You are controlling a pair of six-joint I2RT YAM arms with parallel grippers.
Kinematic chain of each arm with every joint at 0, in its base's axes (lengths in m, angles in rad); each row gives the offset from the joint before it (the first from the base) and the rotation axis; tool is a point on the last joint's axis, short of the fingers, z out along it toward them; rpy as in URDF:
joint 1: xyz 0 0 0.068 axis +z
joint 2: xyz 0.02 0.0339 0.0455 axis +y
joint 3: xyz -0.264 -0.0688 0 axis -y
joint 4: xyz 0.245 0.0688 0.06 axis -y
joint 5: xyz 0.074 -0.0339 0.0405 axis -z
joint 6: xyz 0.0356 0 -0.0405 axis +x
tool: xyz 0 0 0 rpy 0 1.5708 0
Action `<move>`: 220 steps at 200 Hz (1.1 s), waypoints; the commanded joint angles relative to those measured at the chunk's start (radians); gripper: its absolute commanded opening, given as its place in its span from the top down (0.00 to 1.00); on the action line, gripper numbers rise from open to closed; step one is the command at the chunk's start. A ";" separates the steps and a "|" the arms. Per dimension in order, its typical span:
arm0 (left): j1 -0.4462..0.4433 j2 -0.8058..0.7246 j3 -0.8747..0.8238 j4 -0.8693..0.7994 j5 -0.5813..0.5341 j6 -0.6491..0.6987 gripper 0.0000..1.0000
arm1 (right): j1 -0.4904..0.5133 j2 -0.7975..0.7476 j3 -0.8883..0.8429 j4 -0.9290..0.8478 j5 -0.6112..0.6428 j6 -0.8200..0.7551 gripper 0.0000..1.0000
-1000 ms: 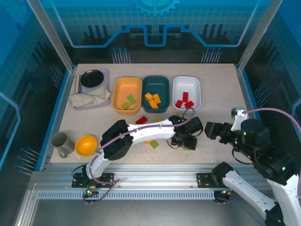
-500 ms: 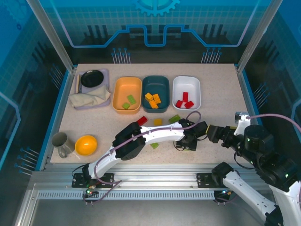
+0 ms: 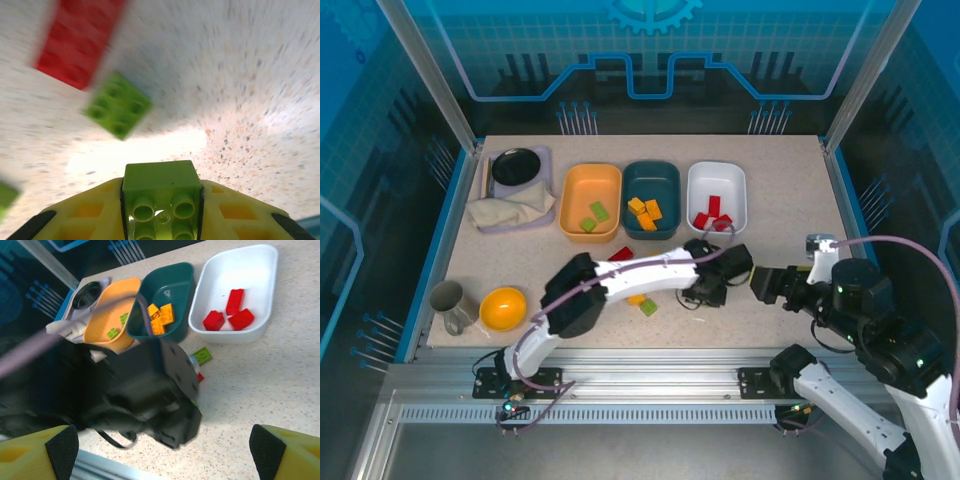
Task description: Sort the legos into containers by color
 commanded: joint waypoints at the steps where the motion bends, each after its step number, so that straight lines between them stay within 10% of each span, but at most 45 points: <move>1: 0.118 -0.182 -0.066 -0.053 -0.050 0.004 0.68 | 0.011 0.079 -0.018 0.128 -0.129 -0.056 0.09; 102: 0.733 -0.221 -0.148 -0.067 -0.096 0.224 0.67 | 0.160 0.665 -0.026 0.732 -0.264 -0.017 0.08; 220: 0.824 0.203 0.194 -0.158 -0.158 0.288 0.62 | 0.095 0.932 0.078 0.749 -0.305 0.034 0.08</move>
